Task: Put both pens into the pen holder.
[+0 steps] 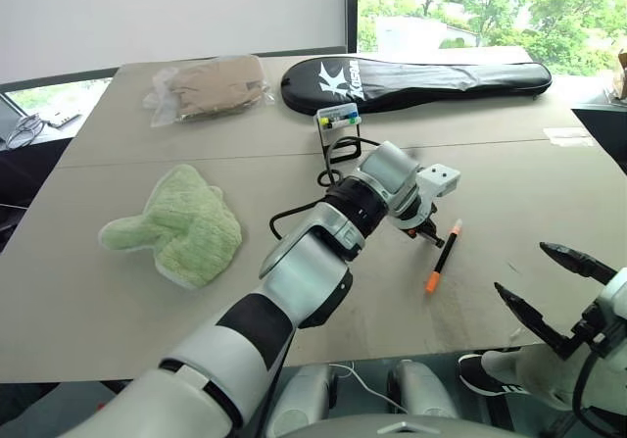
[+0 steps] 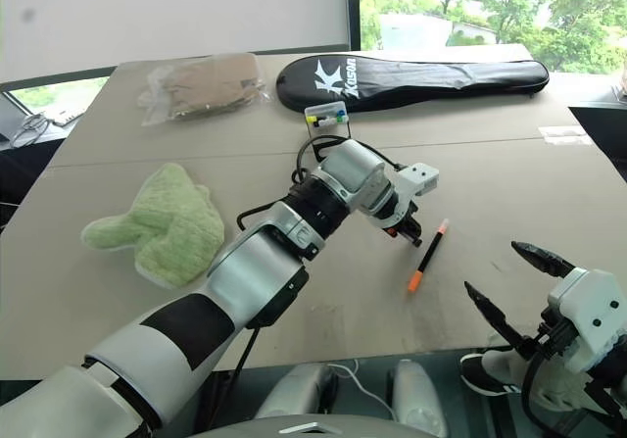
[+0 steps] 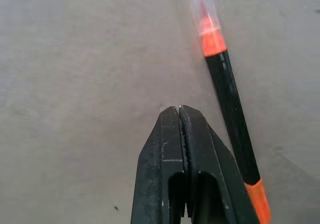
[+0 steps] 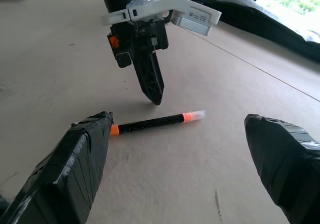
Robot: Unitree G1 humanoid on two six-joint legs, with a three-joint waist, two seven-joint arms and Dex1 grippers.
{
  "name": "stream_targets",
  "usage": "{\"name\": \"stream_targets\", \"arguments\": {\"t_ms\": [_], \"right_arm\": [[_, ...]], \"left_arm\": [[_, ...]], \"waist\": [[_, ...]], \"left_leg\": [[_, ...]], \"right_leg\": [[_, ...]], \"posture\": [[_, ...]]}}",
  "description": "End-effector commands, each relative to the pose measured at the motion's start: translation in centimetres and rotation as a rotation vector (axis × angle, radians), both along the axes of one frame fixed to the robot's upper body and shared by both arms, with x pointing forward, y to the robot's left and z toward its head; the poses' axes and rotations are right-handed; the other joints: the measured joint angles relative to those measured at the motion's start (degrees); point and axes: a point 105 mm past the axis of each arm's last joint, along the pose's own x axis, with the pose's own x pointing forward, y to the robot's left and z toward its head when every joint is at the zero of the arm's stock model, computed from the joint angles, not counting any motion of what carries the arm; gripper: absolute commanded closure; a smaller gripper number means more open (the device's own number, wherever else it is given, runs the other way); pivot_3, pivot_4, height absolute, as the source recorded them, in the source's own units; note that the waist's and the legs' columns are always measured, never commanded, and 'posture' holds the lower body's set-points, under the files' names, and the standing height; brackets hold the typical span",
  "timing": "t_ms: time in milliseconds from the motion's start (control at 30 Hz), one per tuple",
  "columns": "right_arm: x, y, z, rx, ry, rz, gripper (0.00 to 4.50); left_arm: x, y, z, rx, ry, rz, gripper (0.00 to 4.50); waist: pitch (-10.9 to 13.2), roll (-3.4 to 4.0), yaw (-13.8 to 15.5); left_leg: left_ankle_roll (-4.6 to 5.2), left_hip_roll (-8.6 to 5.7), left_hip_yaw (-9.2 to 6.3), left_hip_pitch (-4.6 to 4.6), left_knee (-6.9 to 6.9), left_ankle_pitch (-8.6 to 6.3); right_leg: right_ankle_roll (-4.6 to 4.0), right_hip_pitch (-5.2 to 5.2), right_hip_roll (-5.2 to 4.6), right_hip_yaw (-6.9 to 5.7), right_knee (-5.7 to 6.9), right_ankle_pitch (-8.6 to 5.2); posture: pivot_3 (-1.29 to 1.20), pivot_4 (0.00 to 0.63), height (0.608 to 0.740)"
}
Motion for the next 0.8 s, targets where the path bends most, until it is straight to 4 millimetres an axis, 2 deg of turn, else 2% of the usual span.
{"name": "stream_targets", "arguments": {"t_ms": [33, 133, 267, 367, 533, 633, 800], "right_arm": [[0.2, 0.0, 0.0, 0.002, -0.026, 0.024, 0.00], [0.4, -0.2, -0.1, 0.011, -0.027, 0.030, 0.00], [-0.1, -0.6, -0.3, 0.005, -0.009, 0.036, 0.00], [-0.7, -0.9, -0.4, -0.008, 0.010, 0.028, 0.00], [-1.4, -0.8, -0.2, -0.011, 0.013, 0.008, 0.00], [-1.7, -0.3, 0.0, -0.012, 0.012, 0.009, 0.00], [-2.7, -0.1, 0.0, -0.022, 0.063, 0.033, 0.00]], "left_arm": [[0.1, -0.5, 3.7, -0.090, -0.081, -0.088, 4.09], [-1.8, -1.2, 5.2, -0.130, -0.025, -0.150, 3.10], [-3.5, -2.2, 6.1, -0.147, 0.057, -0.171, 1.25], [-4.0, -3.2, 5.4, -0.119, 0.032, -0.197, 1.25], [-4.5, -5.5, 1.1, 0.019, -0.034, -0.200, 1.25], [-4.8, -5.9, -1.7, 0.128, -0.088, -0.216, 1.25], [-5.3, -6.3, -2.8, 0.128, -0.070, -0.241, 1.25]], "waist": [[0.12, 0.00, -0.26], [0.11, 0.02, -0.07], [0.12, 0.01, 0.65], [0.12, 0.01, 0.56], [0.18, -0.06, -0.20], [0.17, 0.00, -0.10], [0.13, -0.11, 0.06]], "left_leg": [[0.00, 0.02, 0.04, -0.08, 0.02, 0.00], [0.00, 0.03, 0.09, -0.11, -0.02, 0.00], [0.01, -0.02, 0.01, -0.21, 0.00, -0.01], [0.01, -0.03, 0.01, -0.21, -0.01, -0.01], [0.01, 0.01, 0.13, -0.05, -0.08, -0.01], [0.01, 0.04, 0.19, 0.01, -0.17, -0.01], [0.02, 0.04, 0.17, 0.24, -0.08, -0.01]], "right_leg": [[-0.01, -0.11, 0.00, 0.05, 0.04, 0.00], [-0.01, -0.16, -0.01, 0.12, 0.01, 0.01], [0.00, -0.17, 0.02, 0.00, -0.08, 0.00], [0.01, -0.16, 0.01, 0.01, -0.07, -0.01], [0.02, -0.11, 0.00, 0.18, -0.05, -0.01], [0.02, -0.12, 0.02, 0.20, -0.02, -0.01], [0.08, 0.21, -0.03, 0.20, -0.09, 0.01]], "posture": [[0.00, 0.150, 0.740], [0.00, 0.150, 0.740], [0.00, 0.150, 0.740], [0.00, 0.150, 0.740], [0.00, 0.150, 0.740], [0.00, 0.150, 0.740], [0.00, 0.150, 0.740]]}}
